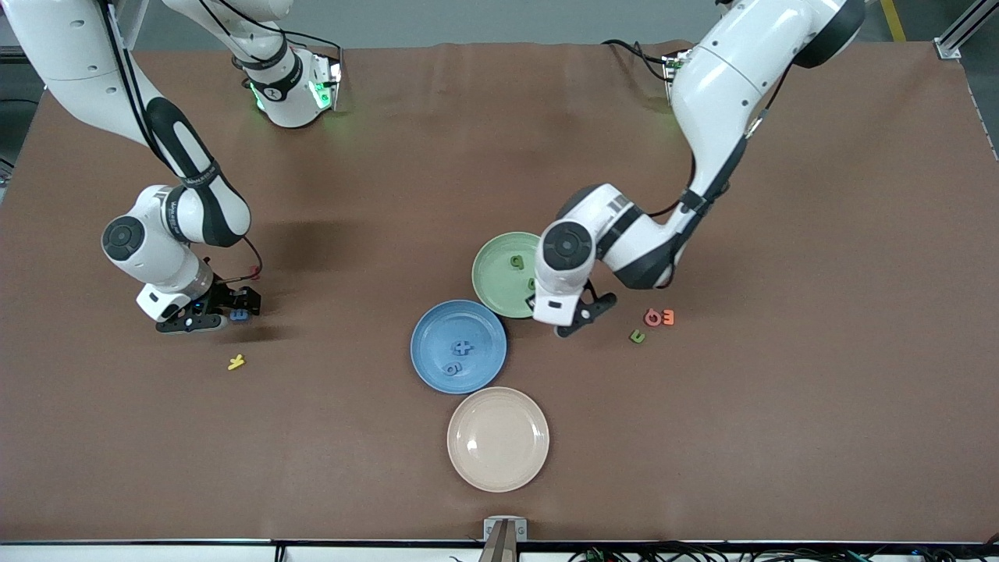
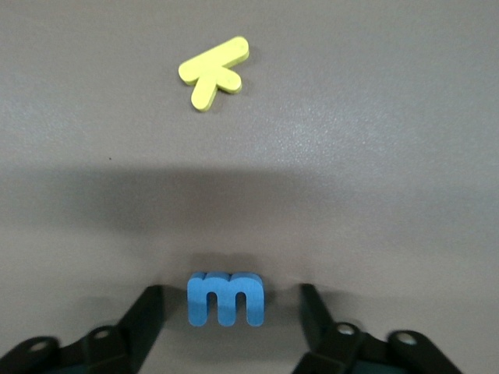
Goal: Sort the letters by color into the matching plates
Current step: 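Drop m into blue plate with the right gripper while the left gripper places N, then withdraw the right gripper to rest while the left gripper grasps green u, then carry u to the green plate with the left gripper and release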
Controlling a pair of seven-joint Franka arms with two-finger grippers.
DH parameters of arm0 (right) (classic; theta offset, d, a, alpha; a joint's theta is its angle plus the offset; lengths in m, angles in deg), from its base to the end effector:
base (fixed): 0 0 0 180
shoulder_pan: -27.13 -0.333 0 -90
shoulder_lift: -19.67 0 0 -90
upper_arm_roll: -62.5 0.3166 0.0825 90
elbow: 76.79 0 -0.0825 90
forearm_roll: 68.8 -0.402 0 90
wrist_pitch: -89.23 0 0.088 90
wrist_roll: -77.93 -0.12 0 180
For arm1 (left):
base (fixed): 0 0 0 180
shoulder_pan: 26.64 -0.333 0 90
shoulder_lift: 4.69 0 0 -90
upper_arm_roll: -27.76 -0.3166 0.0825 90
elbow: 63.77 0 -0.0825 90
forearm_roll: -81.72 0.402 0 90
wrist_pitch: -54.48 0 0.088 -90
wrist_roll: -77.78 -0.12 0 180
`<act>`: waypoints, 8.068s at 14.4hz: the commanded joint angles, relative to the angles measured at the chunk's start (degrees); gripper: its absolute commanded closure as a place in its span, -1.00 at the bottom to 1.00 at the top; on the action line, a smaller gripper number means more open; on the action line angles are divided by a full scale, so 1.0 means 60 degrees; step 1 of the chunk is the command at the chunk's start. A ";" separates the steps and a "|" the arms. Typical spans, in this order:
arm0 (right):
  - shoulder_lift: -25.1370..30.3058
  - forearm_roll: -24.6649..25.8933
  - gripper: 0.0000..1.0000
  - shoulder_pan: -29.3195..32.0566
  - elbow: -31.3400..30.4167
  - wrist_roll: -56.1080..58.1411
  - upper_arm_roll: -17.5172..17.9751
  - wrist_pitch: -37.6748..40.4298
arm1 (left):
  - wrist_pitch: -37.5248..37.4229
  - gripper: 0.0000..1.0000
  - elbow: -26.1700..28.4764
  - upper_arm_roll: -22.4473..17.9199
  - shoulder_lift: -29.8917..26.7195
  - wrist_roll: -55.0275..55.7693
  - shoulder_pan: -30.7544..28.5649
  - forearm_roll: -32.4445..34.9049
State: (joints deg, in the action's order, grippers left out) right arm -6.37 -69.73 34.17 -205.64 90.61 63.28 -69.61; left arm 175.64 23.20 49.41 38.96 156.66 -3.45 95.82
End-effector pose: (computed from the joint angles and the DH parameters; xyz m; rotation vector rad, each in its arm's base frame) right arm 0.5511 -0.0607 0.1386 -3.1353 -0.1499 -0.1099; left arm 0.5377 -0.4650 0.2011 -2.9627 -0.8141 0.1579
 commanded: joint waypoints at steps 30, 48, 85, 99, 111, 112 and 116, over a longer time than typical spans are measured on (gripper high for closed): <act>-0.4112 0.0097 1.00 -0.6416 0.9786 -1.2982 0.0310 0.5805 | 0.1077 -0.77 0.0300 -0.0135 -0.0594 -0.5623 -0.1679 0.0489; -0.3908 0.0508 -1.00 -0.5818 0.9684 -1.1889 0.0251 0.5890 | 0.1530 -0.88 0.2014 0.0319 -0.0742 -1.1623 -0.3351 0.1019; 0.1190 0.0523 -1.00 -0.0835 0.8864 -0.2817 0.0339 1.2601 | 0.2659 0.49 0.2205 0.0246 -0.0273 -1.1493 -0.3687 0.1005; 0.3576 0.0493 -1.00 -0.1011 0.7327 -0.2729 0.0193 1.2690 | 0.0581 0.80 0.2030 0.1971 -0.0990 -0.7923 -0.3644 0.0887; 0.4720 0.0478 -1.00 -0.1085 0.6770 -0.1718 -0.0452 1.2675 | 0.0608 0.83 0.1063 0.1552 -0.0112 -0.4124 -0.0747 0.0946; 0.4837 0.0449 -1.00 -0.1070 0.6696 -0.1718 -0.0466 1.2660 | 0.0623 0.83 0.0918 0.1303 -0.0068 -0.4051 -0.0512 0.0960; 0.5014 0.0347 -1.00 -0.1011 0.6637 -0.1718 -0.0481 1.2689 | 0.0623 0.73 0.0931 0.1227 -0.0068 -0.4065 -0.0465 0.0989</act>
State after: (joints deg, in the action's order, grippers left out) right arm 21.52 -66.48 28.10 -163.45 79.67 60.92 7.10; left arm 179.90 29.86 57.26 38.34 131.28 -6.72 100.94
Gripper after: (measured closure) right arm 0.000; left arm 0.736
